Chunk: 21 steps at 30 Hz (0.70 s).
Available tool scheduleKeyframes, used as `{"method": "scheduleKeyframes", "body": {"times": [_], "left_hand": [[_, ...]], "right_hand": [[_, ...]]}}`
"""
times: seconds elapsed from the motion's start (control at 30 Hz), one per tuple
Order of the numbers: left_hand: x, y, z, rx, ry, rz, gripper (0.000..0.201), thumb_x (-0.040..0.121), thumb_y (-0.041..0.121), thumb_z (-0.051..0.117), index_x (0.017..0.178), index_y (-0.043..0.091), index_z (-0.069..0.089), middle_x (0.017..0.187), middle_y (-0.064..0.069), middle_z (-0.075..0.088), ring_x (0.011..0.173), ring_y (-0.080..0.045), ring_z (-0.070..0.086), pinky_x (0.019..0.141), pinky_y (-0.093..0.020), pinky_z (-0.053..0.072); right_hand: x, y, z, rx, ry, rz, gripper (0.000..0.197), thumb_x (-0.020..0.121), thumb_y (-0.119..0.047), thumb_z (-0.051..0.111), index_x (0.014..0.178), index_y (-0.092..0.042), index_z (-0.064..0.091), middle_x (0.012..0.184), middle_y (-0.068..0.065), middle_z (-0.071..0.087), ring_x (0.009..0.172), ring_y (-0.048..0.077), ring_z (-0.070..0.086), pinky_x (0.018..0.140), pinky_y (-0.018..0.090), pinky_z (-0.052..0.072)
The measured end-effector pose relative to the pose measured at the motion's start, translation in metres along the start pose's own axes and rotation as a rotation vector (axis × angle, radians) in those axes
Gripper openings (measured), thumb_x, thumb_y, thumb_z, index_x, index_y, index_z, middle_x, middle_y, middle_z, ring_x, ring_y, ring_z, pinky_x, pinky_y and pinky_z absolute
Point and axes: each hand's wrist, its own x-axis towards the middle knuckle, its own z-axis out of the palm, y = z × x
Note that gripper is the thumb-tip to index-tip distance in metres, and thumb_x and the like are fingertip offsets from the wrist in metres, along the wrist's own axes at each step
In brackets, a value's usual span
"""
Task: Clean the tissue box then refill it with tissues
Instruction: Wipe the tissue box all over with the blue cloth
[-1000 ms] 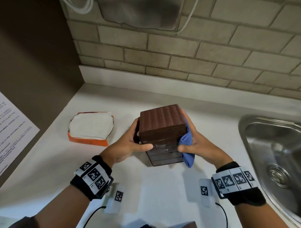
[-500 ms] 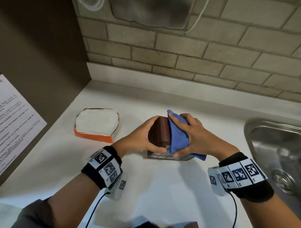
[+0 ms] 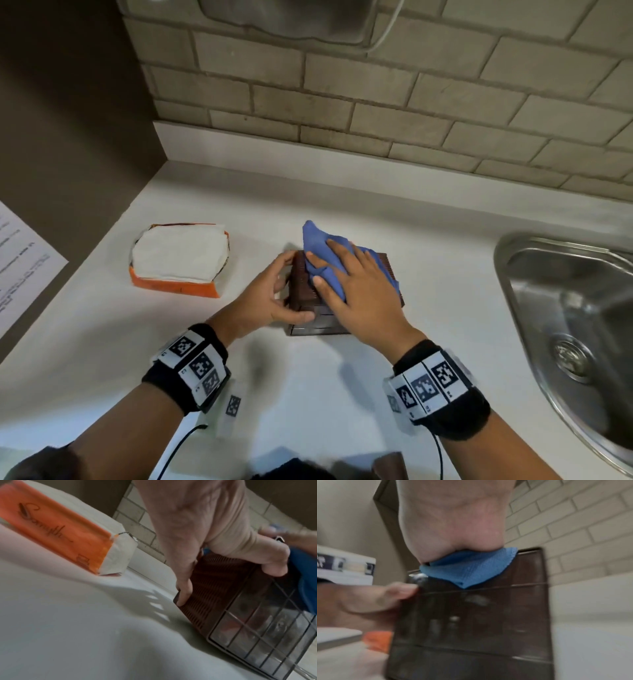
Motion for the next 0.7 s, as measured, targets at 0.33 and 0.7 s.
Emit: {"method": "scheduleKeyframes", "body": {"times": [0.33, 0.7], "left_hand": [[-0.001, -0.007, 0.0, -0.049, 0.026, -0.011, 0.097, 0.061, 0.002, 0.088, 0.138, 0.039, 0.04, 0.144, 0.017, 0.048, 0.134, -0.012, 0.051, 0.103, -0.048, 0.05], [-0.02, 0.005, -0.028, -0.178, -0.013, 0.079, 0.097, 0.061, 0.007, 0.091, 0.141, 0.03, 0.042, 0.147, 0.007, 0.048, 0.134, -0.014, 0.051, 0.095, -0.024, 0.052]], "right_hand": [[-0.012, 0.018, 0.002, -0.126, 0.037, 0.137, 0.055, 0.096, -0.055, 0.024, 0.142, -0.033, 0.041, 0.149, 0.003, 0.038, 0.135, 0.034, 0.036, 0.111, 0.049, 0.03], [-0.021, 0.027, -0.048, 0.965, -0.156, 0.267, 0.061, 0.092, -0.05, 0.045, 0.147, -0.048, 0.017, 0.151, -0.028, 0.028, 0.135, -0.011, 0.031, 0.106, 0.012, 0.034]]}}
